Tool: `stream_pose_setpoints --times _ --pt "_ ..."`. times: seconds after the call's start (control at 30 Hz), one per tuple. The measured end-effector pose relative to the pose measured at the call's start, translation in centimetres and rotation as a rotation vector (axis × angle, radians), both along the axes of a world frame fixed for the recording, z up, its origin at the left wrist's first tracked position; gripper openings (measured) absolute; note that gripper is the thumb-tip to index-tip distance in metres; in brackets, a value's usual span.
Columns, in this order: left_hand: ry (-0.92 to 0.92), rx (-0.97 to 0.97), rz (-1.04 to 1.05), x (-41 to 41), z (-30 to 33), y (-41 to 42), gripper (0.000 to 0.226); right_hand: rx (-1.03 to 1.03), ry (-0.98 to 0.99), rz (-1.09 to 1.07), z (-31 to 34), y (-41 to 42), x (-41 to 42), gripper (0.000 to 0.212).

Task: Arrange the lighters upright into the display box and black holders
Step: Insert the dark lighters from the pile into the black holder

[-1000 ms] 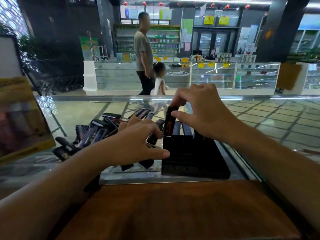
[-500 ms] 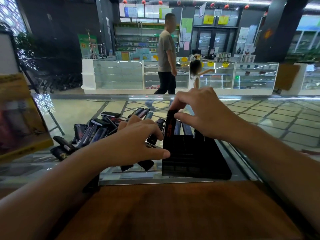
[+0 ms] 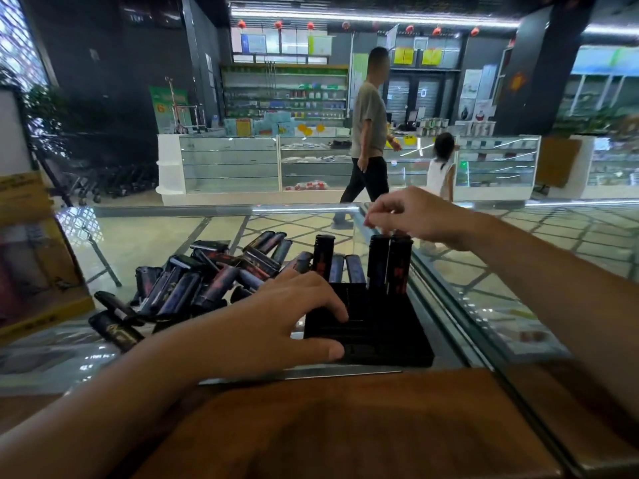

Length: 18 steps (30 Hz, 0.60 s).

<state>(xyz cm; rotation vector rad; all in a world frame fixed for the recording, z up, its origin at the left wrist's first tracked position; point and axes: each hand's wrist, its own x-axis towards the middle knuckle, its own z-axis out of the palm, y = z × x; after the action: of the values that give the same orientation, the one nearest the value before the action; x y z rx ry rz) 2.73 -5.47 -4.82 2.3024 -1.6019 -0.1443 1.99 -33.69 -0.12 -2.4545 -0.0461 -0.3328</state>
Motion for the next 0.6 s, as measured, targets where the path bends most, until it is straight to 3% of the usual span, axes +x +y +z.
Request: stream_pose_setpoints --times 0.2,0.33,0.6 --pt "-0.014 0.052 -0.007 0.1 0.0 0.0 0.042 -0.11 0.275 0.139 -2.5 0.0 1.1 0.02" --pt "-0.056 0.08 0.007 0.0 -0.1 -0.2 0.049 -0.102 0.287 0.18 -3.0 0.4 0.8 0.033" --pt "0.003 0.067 0.041 -0.3 0.0 -0.1 0.057 0.236 0.204 0.183 -3.4 0.0 0.8 0.032"
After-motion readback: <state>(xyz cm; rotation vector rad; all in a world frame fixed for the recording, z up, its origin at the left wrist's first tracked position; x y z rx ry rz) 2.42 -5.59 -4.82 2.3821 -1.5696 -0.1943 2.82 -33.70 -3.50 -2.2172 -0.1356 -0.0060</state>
